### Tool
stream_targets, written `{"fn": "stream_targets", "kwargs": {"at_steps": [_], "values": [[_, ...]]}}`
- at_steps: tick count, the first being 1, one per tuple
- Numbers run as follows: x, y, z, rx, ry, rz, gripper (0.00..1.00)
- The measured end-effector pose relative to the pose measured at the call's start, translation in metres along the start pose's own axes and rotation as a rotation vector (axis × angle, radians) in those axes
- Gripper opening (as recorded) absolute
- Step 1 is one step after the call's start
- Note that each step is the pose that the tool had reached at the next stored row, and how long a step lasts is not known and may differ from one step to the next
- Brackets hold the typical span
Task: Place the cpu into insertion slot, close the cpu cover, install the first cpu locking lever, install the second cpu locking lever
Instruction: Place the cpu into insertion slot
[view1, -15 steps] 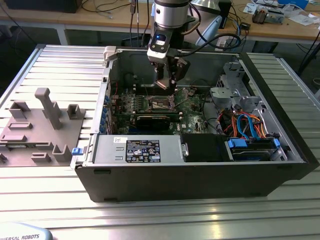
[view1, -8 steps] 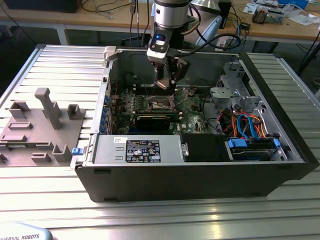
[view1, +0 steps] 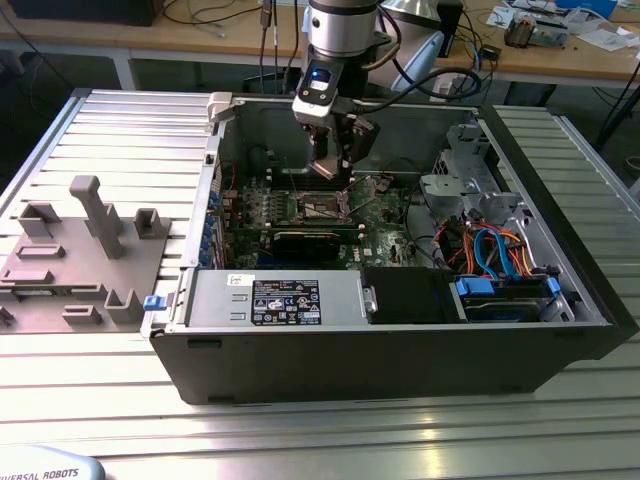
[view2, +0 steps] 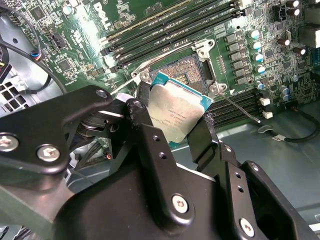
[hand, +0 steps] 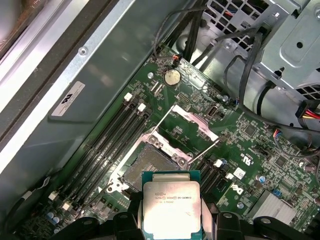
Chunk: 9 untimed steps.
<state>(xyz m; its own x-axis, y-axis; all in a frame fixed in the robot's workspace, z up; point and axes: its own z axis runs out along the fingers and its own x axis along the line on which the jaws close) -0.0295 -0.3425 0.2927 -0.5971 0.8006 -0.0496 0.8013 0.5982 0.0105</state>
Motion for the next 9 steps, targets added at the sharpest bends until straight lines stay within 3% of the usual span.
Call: {"fn": "stream_targets", "kwargs": {"at_steps": [9], "values": [[0.0001, 0.0000, 0.0008, 0.0014, -0.0007, 0.023, 0.55]]}}
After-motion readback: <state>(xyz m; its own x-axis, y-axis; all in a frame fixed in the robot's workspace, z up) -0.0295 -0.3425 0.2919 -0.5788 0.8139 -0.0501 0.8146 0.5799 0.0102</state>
